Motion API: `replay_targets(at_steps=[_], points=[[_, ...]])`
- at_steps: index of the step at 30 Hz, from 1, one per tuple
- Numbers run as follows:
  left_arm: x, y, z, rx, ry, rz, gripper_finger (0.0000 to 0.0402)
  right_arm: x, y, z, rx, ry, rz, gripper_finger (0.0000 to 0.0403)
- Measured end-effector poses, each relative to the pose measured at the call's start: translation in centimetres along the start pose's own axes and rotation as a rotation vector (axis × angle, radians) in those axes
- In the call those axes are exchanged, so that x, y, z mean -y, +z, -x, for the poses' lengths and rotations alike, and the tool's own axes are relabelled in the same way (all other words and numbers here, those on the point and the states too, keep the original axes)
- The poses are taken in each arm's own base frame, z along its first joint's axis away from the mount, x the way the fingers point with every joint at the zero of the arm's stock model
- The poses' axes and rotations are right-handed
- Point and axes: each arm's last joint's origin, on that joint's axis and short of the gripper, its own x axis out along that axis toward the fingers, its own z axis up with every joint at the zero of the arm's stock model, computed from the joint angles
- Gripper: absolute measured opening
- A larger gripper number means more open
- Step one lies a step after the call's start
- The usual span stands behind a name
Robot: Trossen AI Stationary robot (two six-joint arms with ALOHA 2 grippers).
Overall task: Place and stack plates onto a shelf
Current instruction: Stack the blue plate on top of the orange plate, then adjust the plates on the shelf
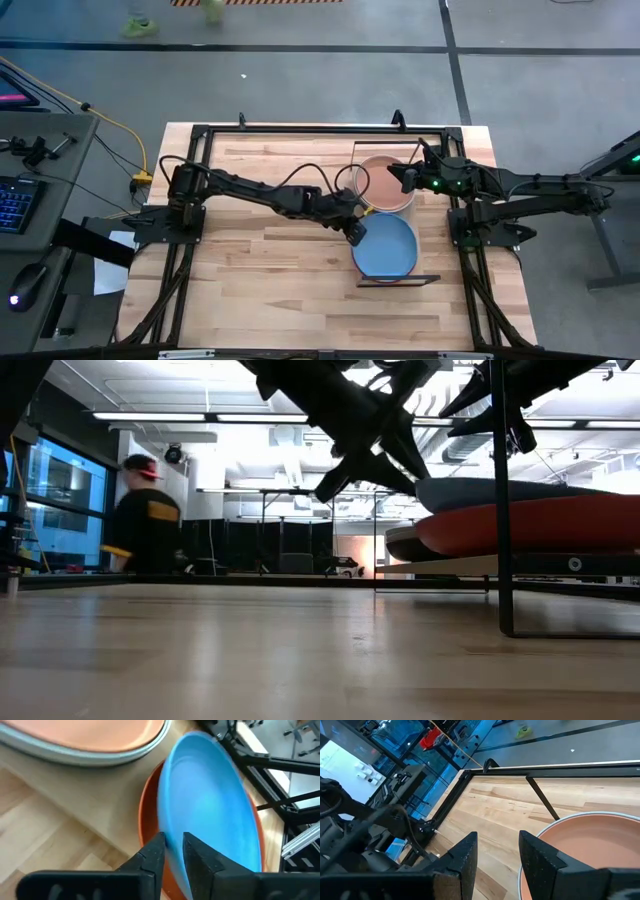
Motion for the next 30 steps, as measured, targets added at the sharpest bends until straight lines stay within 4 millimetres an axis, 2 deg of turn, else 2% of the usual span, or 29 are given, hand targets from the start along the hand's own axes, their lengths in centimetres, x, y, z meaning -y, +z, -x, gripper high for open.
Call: replay_targets(at_steps=[7,12,16,19,22,26,30], points=[[-0.4,0.8,0.4,-0.016,-0.031,-0.025,0.0098,0.0,0.0,0.0,-0.001,0.0,0.007,0.0126],[-0.9,2.3,2.0,-0.005,-0.041,-0.082,0.0121,0.0,0.0,0.0,-0.002,0.003,0.006,0.0126],[-1.8,4.9,5.9,0.044,-0.011,-0.162,0.0126,-0.1,-0.1,0.1,-0.043,0.03,-0.037,0.0126],[-2.4,6.8,10.0,0.126,0.019,-0.226,0.0127,0.4,-0.6,0.0,-0.11,-0.01,-0.1,0.0126],[-2.9,7.7,14.3,0.254,0.029,-0.253,0.0127,1.4,-1.4,0.0,-0.186,-0.114,-0.145,0.0126],[-4.1,6.9,18.6,0.402,0.018,-0.226,0.0127,2.7,-2.6,-0.2,-0.271,-0.288,-0.182,0.0126],[-6.0,4.8,20.7,0.479,0.032,-0.129,0.0127,4.0,-3.1,-1.0,-0.356,-0.429,-0.201,0.0126]])
